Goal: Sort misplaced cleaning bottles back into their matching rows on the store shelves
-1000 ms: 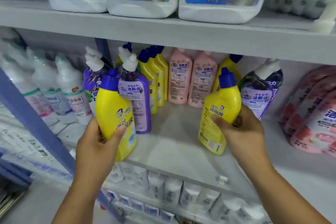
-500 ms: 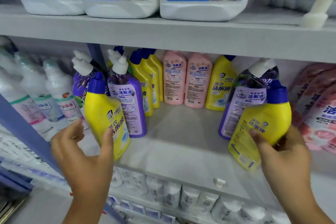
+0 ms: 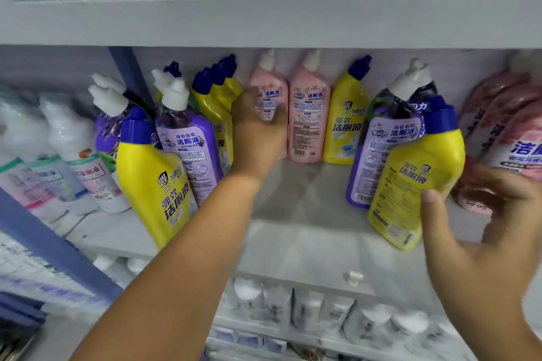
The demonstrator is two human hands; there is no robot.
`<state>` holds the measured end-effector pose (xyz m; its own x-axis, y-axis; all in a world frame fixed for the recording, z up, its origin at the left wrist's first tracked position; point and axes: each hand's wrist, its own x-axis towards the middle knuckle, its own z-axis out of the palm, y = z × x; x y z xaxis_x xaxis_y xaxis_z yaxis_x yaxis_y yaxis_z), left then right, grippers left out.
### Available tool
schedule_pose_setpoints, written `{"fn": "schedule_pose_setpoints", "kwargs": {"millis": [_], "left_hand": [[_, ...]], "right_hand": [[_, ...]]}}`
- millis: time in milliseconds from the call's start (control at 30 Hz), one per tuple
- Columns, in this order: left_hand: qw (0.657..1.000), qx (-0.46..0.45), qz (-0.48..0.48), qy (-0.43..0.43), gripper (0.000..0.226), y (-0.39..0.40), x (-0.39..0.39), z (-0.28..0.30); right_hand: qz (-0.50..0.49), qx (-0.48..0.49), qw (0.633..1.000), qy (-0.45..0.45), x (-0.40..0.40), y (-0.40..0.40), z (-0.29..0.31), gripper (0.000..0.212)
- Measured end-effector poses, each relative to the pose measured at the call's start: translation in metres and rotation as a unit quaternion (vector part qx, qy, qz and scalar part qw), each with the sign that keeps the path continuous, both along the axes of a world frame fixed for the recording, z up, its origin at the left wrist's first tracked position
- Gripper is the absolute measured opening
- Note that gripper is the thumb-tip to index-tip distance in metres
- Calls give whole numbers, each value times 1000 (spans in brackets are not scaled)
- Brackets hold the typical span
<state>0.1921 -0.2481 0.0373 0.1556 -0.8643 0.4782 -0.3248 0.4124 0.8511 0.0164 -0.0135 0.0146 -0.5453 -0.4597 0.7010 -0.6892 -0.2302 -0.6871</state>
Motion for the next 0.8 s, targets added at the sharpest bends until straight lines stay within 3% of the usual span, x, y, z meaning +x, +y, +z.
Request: {"fn": "schedule_pose_setpoints", "kwargs": {"millis": [67,133,333,433,500,600,800], "left_hand": [[999,24,14,-37,62,-26,-9,12],[996,56,29,-65,61,-44,-17,22],[986,81,40,-140,79,-59,-19,29],[977,68,45,-195,63,-57,-15,37],[978,81,39,-187,62,-55,-11,39],[988,98,19,-114,65,-48,-7,32],[992,86,38,-83,71,-35,-4,22]], "right_hand": [[48,-11,999,17,12,-7,14,33],[133,15,991,-22,28,-23,30,21],[199,106,969,-103,56,-107,52,28],[165,162,968,-100,63,-154,63,40],[117,175,975,-69,66,-181,73,46],[95,206,969,-95,67,-210,85,52],[138,298,944,-5,53,-218,89,38]]}}
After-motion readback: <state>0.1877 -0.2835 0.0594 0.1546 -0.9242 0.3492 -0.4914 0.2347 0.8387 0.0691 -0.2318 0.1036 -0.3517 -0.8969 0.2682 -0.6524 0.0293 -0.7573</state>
